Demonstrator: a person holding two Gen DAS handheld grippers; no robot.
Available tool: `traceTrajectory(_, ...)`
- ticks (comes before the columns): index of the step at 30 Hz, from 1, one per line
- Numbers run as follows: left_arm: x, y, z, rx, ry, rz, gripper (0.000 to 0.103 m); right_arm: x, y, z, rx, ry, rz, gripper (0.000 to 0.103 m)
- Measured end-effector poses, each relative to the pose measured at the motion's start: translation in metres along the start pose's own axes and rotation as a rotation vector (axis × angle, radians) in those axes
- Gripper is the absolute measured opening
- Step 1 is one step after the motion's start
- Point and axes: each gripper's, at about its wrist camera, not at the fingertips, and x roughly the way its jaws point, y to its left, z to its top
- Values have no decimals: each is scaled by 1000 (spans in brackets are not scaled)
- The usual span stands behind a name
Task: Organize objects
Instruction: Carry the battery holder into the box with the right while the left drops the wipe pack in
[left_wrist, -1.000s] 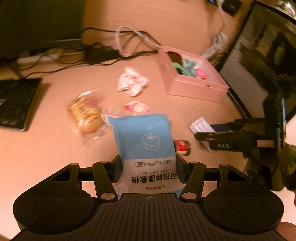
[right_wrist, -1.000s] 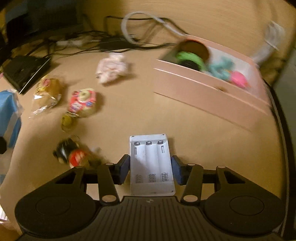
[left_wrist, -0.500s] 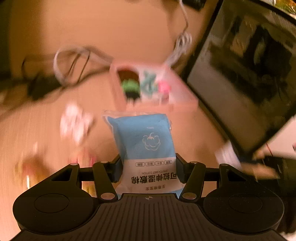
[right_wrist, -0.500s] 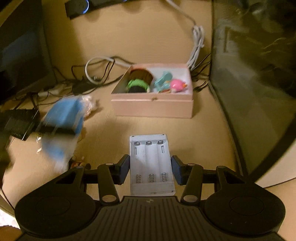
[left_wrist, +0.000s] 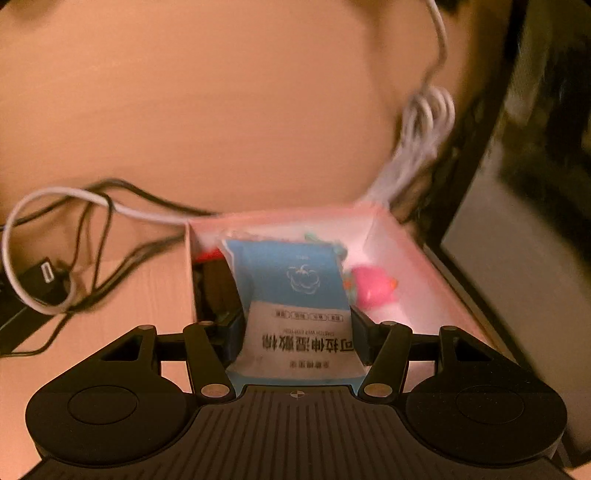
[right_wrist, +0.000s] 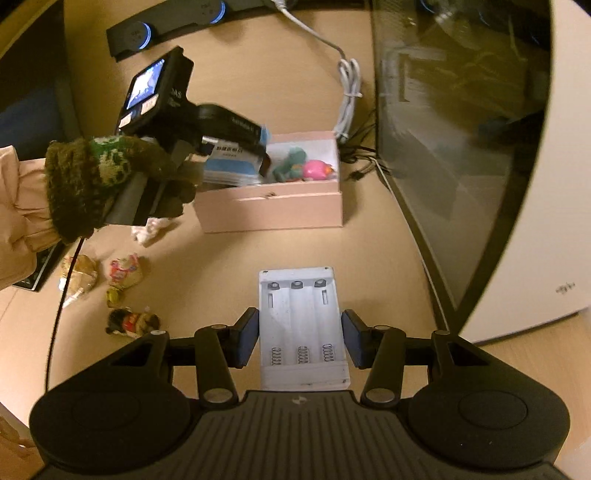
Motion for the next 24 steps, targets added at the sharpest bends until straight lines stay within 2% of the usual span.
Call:
traceTrajectory(2,1,-8,-5,59,28,14,65,2,-4,-3,12,10,-7,48)
traceTrajectory(4,-6,-7,-7,56,30,13,66,5,-6,-3,16,18,-10,48)
traceTrajectory(8,-44,9,-4,-62,-58,-27,62,12,-6,3,-5,17,-6,48)
traceTrajectory(12,-99,31,-18,-175,-120,-106,62,20,-6,17,-20,9,9,48)
traceTrajectory(16,-149,42,-57,-209,-123,-141,62,25,-8,60,-12,-44,63,48)
traceTrajectory(18,-164,44,-79,-192,-104,-132,62,26,-6,91,-23,-96,87,48)
traceTrajectory(21,-183,50,-112,-191,-50,-93,62,39,3,147,-21,-142,67,49)
traceTrajectory(22,-186,55,-124,-214,-32,-89,62,47,5,164,-7,-150,64,50)
traceTrajectory(24,-190,65,-141,-265,-3,-66,62,68,5,192,20,-141,58,77)
